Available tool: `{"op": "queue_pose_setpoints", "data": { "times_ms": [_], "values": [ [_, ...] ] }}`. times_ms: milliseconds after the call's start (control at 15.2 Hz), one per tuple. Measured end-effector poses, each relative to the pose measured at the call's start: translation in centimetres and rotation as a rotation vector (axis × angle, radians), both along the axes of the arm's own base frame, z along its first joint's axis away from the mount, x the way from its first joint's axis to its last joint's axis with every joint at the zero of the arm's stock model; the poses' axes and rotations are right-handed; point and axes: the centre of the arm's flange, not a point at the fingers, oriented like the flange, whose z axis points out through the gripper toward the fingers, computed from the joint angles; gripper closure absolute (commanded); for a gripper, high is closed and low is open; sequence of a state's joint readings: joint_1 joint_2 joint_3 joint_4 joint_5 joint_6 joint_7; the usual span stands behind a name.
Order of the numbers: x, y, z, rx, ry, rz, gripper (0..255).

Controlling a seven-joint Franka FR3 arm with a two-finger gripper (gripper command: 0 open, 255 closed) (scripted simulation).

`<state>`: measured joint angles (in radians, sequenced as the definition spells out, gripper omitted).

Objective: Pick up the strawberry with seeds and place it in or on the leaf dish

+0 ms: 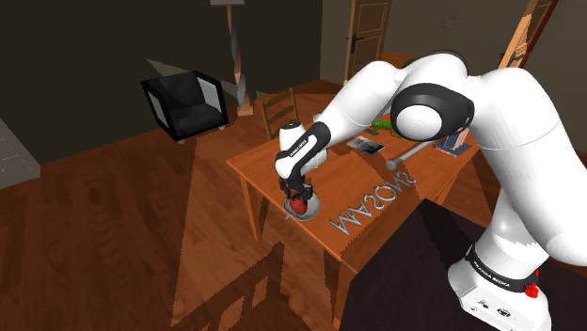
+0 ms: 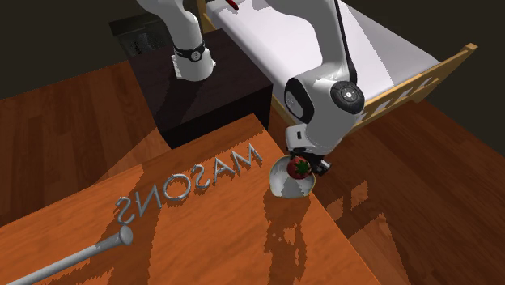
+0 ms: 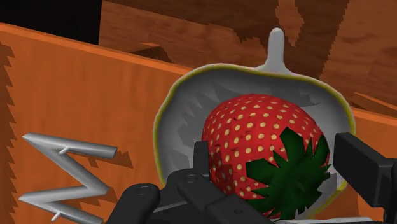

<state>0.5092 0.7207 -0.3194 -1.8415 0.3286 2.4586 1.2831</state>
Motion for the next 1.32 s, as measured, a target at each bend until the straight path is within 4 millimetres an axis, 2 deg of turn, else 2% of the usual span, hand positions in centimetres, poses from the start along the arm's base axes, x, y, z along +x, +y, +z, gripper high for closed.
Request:
{"op": "queue_pose_setpoints", "data": {
  "times_ms": [198, 528, 594, 990, 1254, 1320],
  "values": [
    [-0.1, 0.0, -1.1, 0.000, 0.000, 0.000, 255],
    [-0.1, 0.0, -1.3, 0.000, -0.001, 0.000, 255],
    [-0.1, 0.0, -1.3, 0.000, -0.001, 0.000, 0],
    [-0.1, 0.0, -1.3, 0.000, -0.001, 0.000, 0],
    [0.3, 0.2, 2.7, 0.000, -0.002, 0.000, 0],
    [0.2, 0.1, 3.2, 0.001, -0.002, 0.000, 0]
  ]
}}
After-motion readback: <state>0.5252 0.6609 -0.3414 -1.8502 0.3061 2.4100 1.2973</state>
